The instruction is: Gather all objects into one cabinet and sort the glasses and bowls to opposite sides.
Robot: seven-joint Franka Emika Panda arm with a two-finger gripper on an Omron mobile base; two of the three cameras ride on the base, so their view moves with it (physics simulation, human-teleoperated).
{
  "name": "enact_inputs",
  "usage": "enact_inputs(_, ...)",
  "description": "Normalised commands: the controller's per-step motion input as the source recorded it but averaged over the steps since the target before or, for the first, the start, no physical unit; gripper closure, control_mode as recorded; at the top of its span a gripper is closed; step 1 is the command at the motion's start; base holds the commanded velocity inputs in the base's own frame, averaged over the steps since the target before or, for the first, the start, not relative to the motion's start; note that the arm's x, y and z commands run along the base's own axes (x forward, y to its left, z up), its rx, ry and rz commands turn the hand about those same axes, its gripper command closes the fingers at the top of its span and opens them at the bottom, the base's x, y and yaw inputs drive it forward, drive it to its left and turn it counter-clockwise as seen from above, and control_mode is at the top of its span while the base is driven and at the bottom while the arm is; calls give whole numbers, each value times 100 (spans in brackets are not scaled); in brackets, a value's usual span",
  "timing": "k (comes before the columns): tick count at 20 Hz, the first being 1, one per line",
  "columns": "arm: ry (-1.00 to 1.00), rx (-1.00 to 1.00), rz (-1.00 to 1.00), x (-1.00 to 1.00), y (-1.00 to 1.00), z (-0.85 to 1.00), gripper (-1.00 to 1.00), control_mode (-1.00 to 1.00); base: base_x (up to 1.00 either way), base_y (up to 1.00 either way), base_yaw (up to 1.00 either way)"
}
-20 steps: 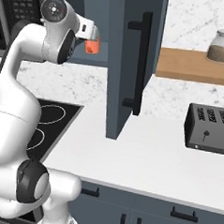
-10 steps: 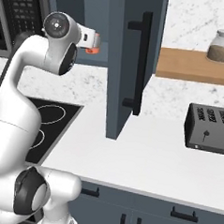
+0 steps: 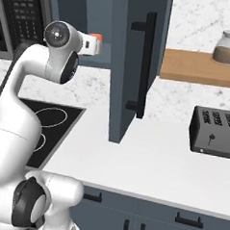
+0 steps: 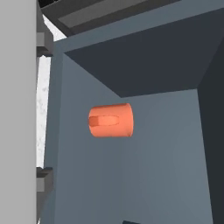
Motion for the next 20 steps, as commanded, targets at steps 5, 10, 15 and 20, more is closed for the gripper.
enact_inputs(5, 0, 0, 0, 0, 0, 0, -100, -100, 0, 0, 0)
enact_inputs(10, 0, 0, 0, 0, 0, 0, -100, -100, 0, 0, 0)
enact_inputs(15, 0, 0, 0, 0, 0, 0, -100, -100, 0, 0, 0)
enact_inputs(20, 0, 0, -1, 13, 0, 0, -100, -100, 0, 0, 0)
